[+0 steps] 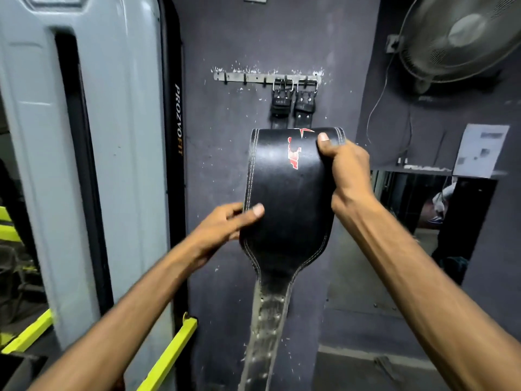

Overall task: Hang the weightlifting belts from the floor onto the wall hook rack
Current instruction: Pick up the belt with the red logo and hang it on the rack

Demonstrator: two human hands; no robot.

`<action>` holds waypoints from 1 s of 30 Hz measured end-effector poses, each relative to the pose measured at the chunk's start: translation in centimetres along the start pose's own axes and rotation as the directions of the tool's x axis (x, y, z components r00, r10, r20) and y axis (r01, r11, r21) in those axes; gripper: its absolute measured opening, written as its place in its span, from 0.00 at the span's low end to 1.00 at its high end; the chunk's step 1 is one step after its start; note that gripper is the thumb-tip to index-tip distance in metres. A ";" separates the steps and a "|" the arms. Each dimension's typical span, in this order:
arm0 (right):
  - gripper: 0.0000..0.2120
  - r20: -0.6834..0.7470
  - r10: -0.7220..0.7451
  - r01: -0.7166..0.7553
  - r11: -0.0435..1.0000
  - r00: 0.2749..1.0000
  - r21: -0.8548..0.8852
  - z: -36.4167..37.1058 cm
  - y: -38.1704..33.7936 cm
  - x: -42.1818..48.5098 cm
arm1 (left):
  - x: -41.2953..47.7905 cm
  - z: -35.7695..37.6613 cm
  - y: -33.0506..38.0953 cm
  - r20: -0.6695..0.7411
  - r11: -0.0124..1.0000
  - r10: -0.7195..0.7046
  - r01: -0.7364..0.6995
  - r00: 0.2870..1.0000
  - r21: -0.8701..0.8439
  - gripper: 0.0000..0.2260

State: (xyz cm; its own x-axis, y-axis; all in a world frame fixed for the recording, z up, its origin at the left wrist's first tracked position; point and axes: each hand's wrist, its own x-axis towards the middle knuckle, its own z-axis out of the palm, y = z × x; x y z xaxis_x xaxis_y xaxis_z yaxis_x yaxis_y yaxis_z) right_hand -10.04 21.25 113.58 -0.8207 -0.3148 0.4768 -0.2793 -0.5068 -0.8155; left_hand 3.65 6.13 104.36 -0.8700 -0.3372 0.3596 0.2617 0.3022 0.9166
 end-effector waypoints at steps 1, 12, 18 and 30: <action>0.07 0.006 -0.011 0.011 1.000 1.000 0.010 0.2 -0.4 0.0 | 0.7 -0.5 2.3 0.010 0.996 -0.009 0.010 1.000 -0.090 0.16; 0.08 0.218 -0.140 0.157 0.986 0.966 -0.063 -0.6 -1.7 -2.8 | 5.9 -1.2 12.4 -0.237 0.922 -0.009 -0.084 0.972 -0.379 0.24; 0.17 0.346 -0.052 0.119 0.978 0.937 -0.174 -4.9 5.9 -8.0 | 6.4 -0.2 11.8 -0.262 0.915 0.135 -0.222 0.956 -0.337 0.10; 0.19 0.515 0.159 -0.204 0.979 0.842 0.030 -4.2 -0.7 0.4 | 4.9 -1.2 12.7 -0.211 0.911 0.360 -0.392 0.909 -0.132 0.07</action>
State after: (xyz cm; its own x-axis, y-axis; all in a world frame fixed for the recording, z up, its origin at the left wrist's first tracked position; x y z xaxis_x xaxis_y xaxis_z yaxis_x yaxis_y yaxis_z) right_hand -12.28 24.87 112.98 -0.4795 -0.7590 0.4404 -0.0913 -0.4560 -0.8853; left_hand 3.24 7.22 118.00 -0.6080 -0.3859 0.6938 0.6344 0.2894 0.7168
